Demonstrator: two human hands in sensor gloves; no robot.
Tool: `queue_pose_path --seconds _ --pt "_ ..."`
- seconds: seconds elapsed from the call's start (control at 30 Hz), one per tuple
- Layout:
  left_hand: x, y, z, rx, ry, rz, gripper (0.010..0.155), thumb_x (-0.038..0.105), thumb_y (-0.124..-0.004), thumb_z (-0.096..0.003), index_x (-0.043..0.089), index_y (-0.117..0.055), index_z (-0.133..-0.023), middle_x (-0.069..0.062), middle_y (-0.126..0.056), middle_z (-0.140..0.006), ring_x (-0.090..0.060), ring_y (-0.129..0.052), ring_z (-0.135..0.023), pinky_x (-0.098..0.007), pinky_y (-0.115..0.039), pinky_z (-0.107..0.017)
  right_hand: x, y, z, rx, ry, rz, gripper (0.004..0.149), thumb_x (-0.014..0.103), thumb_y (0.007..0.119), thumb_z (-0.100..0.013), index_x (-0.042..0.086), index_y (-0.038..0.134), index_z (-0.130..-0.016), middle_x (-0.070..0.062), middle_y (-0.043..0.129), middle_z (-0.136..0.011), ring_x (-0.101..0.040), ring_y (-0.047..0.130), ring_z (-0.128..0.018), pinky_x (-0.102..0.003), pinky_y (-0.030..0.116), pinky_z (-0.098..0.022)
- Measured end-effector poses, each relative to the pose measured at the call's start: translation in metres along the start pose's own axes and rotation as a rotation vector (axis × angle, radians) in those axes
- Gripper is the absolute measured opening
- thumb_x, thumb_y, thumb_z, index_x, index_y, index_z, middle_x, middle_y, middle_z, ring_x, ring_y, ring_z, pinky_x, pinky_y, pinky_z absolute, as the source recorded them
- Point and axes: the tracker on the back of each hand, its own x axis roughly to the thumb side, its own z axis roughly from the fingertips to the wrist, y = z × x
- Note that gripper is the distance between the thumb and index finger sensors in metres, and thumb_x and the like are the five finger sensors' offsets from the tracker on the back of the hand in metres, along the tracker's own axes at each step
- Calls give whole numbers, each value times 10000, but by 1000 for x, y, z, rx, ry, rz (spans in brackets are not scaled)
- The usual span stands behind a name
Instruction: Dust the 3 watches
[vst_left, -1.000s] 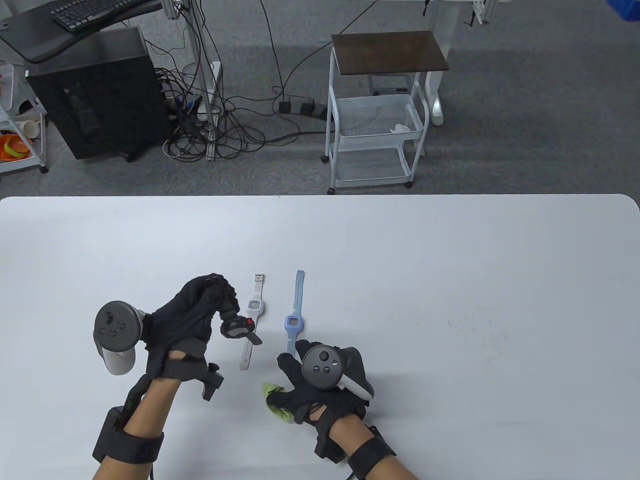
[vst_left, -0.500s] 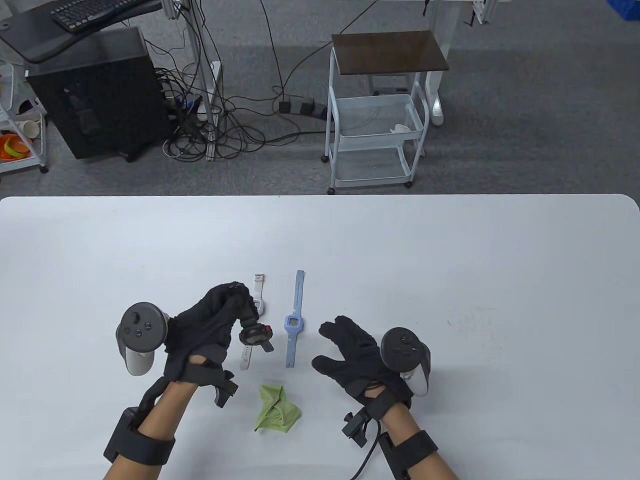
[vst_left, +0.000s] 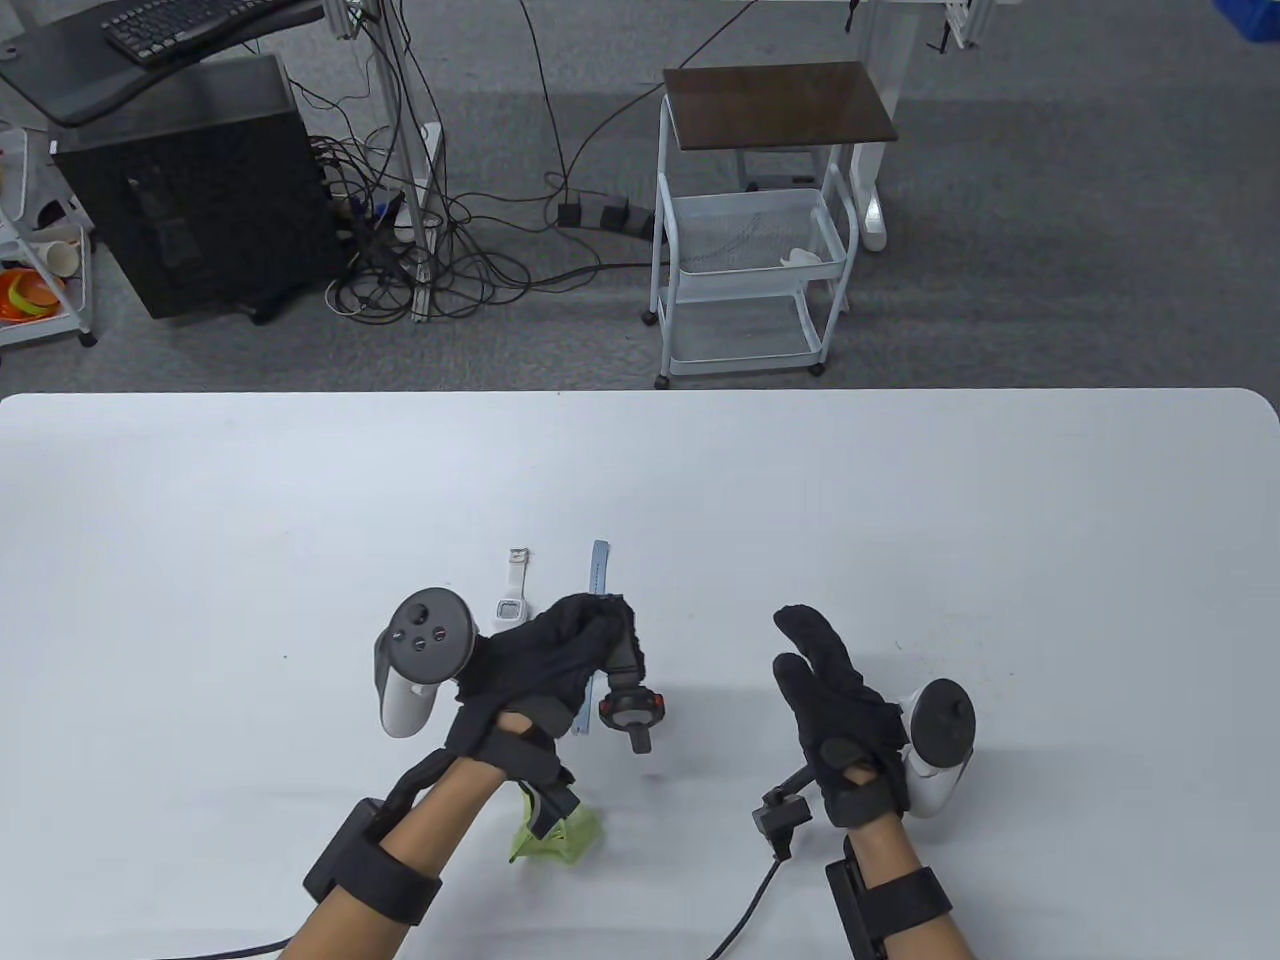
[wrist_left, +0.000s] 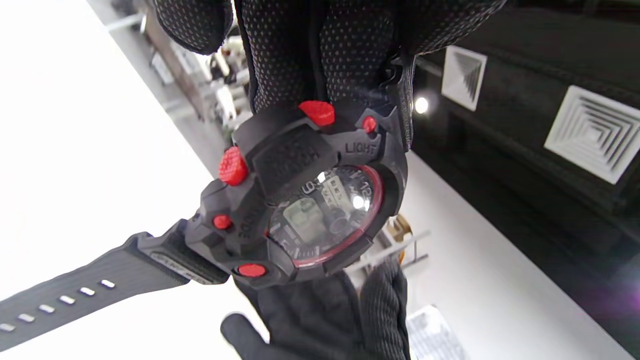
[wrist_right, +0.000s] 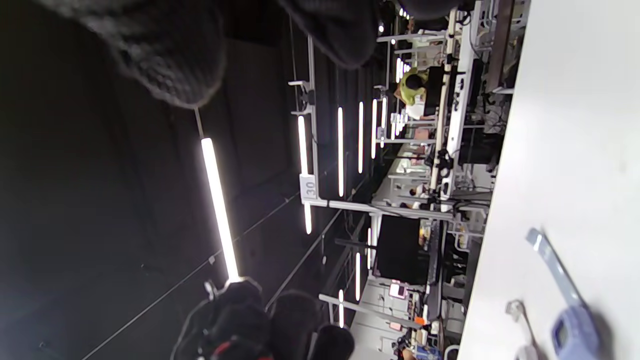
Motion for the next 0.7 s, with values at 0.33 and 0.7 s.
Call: queue_pose_path --seconds 0.33,0.7 --pt "-40 -32 -58 -153 333 198 439 461 -653 -624 161 -718 -939 101 -985 -708 -166 -1000 -783 -481 -720 -684 -4 -12 3 -65 17 -30 843 643 729 -458 36 557 -1018 -354 354 -1058 -656 324 -899 -828 142 -487" --pt "-87 -28 -113 -125 437 -34 438 469 -638 -625 196 -693 -963 105 -961 -767 -173 -949 -857 -521 -651 -731 -5 -12 3 -74 26 -18 836 637 724 -462 27 566 -1013 -356 354 -1057 -658 311 -900 -827 136 -487"
